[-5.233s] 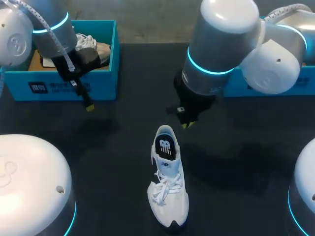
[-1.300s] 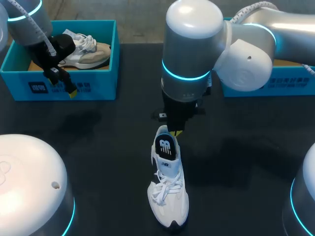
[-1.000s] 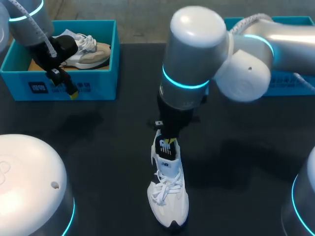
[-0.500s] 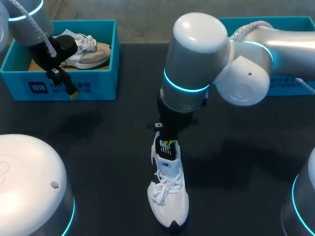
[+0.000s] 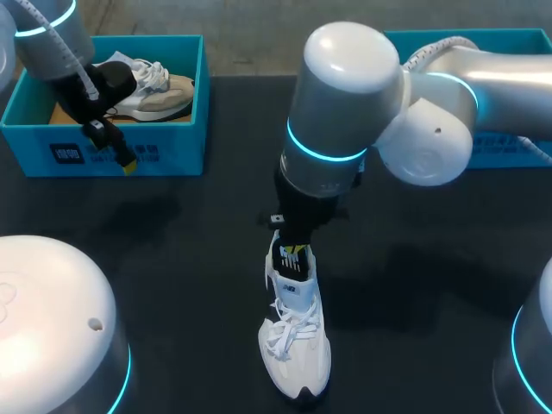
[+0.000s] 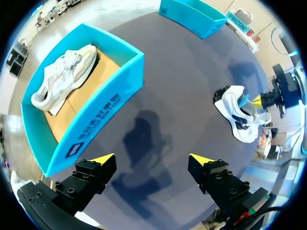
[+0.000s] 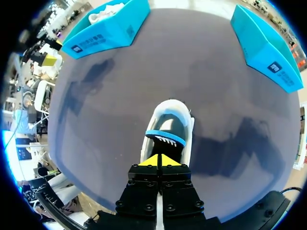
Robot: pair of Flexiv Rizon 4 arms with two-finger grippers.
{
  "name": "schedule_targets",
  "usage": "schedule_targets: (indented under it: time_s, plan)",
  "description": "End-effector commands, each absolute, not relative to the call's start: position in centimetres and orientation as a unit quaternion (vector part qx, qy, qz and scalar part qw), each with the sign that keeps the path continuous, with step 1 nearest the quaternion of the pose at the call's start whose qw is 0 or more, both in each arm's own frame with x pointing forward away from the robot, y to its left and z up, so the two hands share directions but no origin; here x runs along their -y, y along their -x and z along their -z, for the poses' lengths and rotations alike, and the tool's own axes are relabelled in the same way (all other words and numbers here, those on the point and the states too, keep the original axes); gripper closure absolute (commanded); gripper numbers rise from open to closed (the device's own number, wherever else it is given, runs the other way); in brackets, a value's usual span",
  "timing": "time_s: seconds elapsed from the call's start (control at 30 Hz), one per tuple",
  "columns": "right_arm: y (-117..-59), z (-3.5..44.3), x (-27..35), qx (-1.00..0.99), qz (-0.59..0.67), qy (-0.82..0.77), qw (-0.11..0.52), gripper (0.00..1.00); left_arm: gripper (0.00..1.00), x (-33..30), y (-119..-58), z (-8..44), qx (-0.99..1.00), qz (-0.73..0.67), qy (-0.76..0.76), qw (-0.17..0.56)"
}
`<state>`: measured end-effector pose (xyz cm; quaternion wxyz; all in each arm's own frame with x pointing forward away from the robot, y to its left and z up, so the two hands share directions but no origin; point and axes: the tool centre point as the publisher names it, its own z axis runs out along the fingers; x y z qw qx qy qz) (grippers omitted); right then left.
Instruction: Take the shoe out of the shoebox, open the shoe tongue, remove and reinsert the insole, then place the shoe into the shoebox
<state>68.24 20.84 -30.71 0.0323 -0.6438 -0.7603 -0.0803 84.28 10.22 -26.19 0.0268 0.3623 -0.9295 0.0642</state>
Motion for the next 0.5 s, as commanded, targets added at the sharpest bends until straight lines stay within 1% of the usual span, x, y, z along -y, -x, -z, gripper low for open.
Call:
schedule_targets:
  time_s: [0.03,0.27,0.5]
  plan:
    - [-68.4,31.3,-20.9,0.761,0.086,0.643,0.031,1.0,0.0,-10.6,-84.1,26.3,0.935,-0.079,-0.344,0.032]
    - [-68.8,31.6,-21.0,0.762,0.094,0.64,0.023,1.0,0.0,-10.7,-84.2,26.4,0.955,-0.114,-0.27,0.05]
    - [-69.5,32.1,-20.7,0.751,0.106,0.652,0.009,1.0,0.0,-10.7,-84.2,26.8,0.964,-0.127,-0.227,0.056]
